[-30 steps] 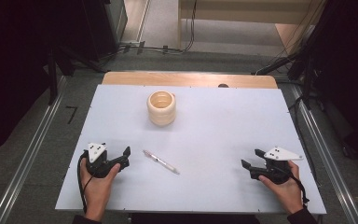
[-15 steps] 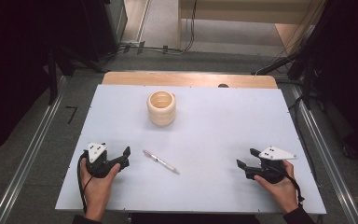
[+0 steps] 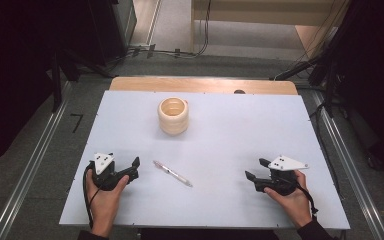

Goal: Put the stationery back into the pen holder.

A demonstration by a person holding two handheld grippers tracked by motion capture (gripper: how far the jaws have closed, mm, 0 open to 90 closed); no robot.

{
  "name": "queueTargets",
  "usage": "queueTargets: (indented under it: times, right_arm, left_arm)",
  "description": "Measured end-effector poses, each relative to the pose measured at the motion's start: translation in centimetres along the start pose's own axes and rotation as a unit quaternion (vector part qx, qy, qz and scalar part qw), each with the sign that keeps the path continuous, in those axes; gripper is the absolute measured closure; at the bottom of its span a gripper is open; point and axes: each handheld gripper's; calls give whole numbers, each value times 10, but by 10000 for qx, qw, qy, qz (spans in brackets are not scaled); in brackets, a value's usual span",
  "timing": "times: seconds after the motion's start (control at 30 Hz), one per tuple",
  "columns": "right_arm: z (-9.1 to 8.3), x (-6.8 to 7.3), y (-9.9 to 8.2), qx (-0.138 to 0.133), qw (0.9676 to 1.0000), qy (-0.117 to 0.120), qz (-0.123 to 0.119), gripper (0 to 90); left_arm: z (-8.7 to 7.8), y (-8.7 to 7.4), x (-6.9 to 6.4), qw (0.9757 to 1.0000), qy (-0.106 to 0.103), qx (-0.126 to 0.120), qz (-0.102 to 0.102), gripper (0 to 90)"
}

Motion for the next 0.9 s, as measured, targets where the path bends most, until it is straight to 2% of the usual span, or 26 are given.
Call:
queueTargets:
  times: [0.9]
  right_arm:
    - [25,27,10,56,9991,362,-206,271]
  left_arm:
    - [0,0,1,10000,21,-19,-45,84]
Point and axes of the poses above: each handheld gripper's, and its own axes: z roughly forward along the jaws, y roughly out of its top, x roughly to its left, and after that the axes turned 10 degrees about -x, right-handed
